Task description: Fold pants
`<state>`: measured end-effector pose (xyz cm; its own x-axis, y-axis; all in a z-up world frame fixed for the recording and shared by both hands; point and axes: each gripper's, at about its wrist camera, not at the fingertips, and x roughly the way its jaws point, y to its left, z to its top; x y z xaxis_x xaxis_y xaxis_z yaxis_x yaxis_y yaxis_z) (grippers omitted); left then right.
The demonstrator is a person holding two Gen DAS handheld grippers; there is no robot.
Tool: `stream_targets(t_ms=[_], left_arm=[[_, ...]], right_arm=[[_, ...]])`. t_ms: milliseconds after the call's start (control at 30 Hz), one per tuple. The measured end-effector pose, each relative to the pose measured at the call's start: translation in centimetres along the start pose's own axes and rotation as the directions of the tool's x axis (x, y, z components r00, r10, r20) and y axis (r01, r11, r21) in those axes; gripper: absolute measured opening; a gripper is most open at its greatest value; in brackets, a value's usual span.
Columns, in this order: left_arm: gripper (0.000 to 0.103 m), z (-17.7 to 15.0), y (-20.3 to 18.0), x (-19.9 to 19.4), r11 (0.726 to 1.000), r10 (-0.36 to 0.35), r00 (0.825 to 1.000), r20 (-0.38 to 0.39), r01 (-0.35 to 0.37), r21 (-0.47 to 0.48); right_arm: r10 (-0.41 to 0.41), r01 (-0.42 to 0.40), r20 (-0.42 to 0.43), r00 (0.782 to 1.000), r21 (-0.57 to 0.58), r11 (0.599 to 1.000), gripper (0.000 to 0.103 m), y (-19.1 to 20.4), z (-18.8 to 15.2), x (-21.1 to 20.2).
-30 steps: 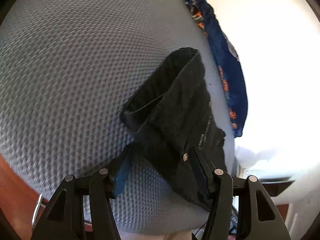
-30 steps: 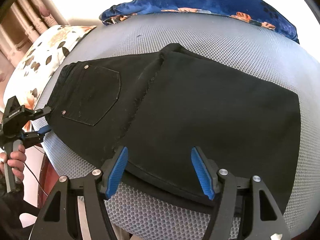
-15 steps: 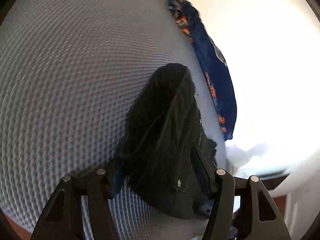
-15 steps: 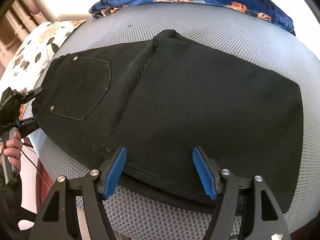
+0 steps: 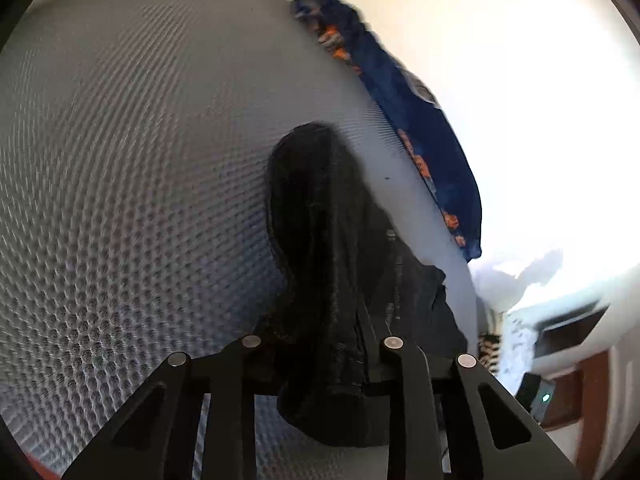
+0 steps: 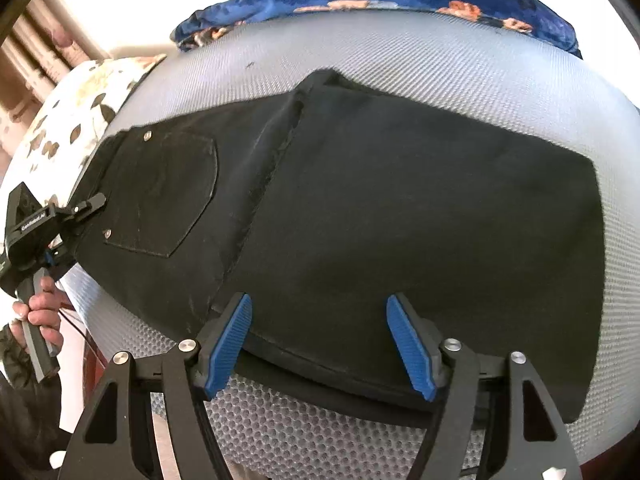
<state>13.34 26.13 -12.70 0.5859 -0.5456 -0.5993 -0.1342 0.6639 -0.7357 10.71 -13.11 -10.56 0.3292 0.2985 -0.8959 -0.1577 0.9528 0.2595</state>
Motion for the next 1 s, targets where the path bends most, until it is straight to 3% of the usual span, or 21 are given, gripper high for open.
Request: stream_targets(t_ms=[167,300,600,700,867,1000], left_arm=[[0.024,-0.4,-6.9,-2.0,0.989,-0.044,0.999,0.032,0.039,0.142],[0.024,-1.8,-14.0,-1.9,0.958,-0.054,0.998,0.037,0.041,0.283],[0.024,-7.4,-26.4,4.5,0.866,-0.035,0.998,-0.047,0.054,0.497],[0.024,-9.4,-28.7,7.6,0.840,0.002,0.996,-0.085,0.044,0.541],[0.024,-14.2,-32.1,13.4,0.759,0.116,0.985,-0.125,-0.007,0.651],[0.024,-17.2,-32.3,16.9,0.702,0.208,0.970,-0.123,-0.061,0.709]], right_arm=[[0.003,-0.007,0.075,0.997,0.049,0.999,0.068,-2.4,0.3,-2.9],[0.010,-0.024,0.128,0.992,0.111,0.994,0.068,-5.1,0.2,-5.1],[0.008,-0.057,0.202,0.979,0.237,0.970,0.068,-11.5,-0.5,-8.6],[-0.006,-0.052,0.214,0.977,0.265,0.963,0.068,-13.3,-1.1,-9.4],[-0.010,-0.063,0.235,0.972,0.303,0.951,0.068,-16.4,-1.9,-10.7],[-0.003,-0.079,0.236,0.972,0.337,0.938,0.068,-18.6,-2.4,-10.7]])
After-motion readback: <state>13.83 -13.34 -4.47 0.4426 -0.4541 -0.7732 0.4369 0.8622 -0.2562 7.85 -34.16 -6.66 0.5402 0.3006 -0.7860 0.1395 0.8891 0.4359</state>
